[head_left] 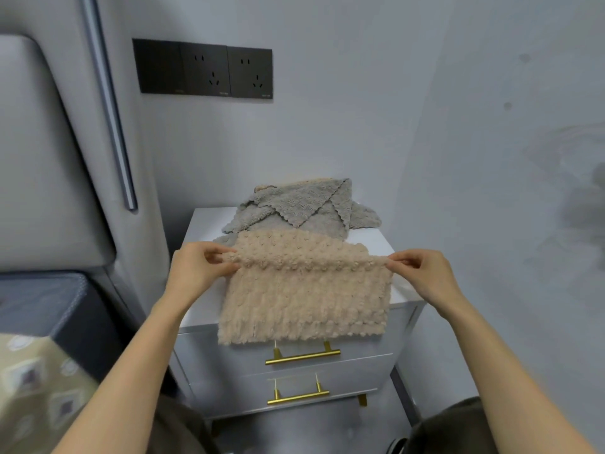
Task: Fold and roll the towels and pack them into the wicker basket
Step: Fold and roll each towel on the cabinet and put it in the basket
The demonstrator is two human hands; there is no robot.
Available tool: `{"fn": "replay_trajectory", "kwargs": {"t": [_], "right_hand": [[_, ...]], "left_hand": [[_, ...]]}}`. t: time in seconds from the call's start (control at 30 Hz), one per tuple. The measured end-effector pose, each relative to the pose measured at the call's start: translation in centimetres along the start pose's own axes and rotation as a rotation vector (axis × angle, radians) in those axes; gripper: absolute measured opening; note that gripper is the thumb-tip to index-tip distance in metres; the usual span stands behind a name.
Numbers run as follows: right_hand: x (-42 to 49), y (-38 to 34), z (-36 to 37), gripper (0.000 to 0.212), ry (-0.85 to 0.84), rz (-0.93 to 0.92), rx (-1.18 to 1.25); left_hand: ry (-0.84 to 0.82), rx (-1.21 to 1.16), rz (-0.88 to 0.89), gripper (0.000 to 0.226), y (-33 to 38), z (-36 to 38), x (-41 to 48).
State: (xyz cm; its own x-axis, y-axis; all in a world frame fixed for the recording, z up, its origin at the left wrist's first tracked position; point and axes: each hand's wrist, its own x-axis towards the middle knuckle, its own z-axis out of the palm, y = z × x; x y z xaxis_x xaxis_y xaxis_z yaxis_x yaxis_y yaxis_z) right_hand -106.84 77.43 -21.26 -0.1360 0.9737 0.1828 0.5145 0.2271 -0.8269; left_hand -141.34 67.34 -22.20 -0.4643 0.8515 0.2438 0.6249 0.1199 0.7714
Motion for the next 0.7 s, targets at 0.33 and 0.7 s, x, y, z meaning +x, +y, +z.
{"fn": "replay_trajectory", "kwargs": {"t": [0.33, 0.7], "right_hand": [[-0.1, -2.2, -0.5, 0.016, 0.172, -0.093, 0.402], [3.4, 0.0, 1.4, 0.012, 0.185, 0.057, 0.126]], "left_hand": [[-0.151, -0.587, 0.025, 0.017, 3.7, -0.4, -0.2], [-0.113, -0.223, -0.125, 0.029, 2.7, 3.0, 2.6]]}}
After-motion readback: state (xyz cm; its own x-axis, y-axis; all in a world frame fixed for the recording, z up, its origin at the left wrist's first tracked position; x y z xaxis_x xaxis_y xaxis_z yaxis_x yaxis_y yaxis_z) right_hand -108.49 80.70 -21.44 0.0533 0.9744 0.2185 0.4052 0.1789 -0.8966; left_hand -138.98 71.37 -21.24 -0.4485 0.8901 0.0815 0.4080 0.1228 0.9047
